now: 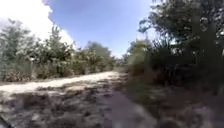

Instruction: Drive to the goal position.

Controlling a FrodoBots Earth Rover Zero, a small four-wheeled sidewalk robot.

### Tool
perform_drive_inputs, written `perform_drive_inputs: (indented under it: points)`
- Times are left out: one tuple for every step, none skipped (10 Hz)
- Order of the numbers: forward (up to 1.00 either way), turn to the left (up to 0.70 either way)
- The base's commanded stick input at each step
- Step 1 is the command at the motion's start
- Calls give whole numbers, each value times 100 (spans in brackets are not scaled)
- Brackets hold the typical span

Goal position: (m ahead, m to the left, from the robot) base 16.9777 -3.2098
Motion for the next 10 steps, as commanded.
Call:
perform_drive_inputs:
  points:
    - [70, 0]
    - [70, 0]
    - [70, 0]
    - [70, 0]
    - [70, 19]
    - [70, 35]
    - [70, 35]
    - [70, 35]
    - [70, 0]
    - [70, 0]
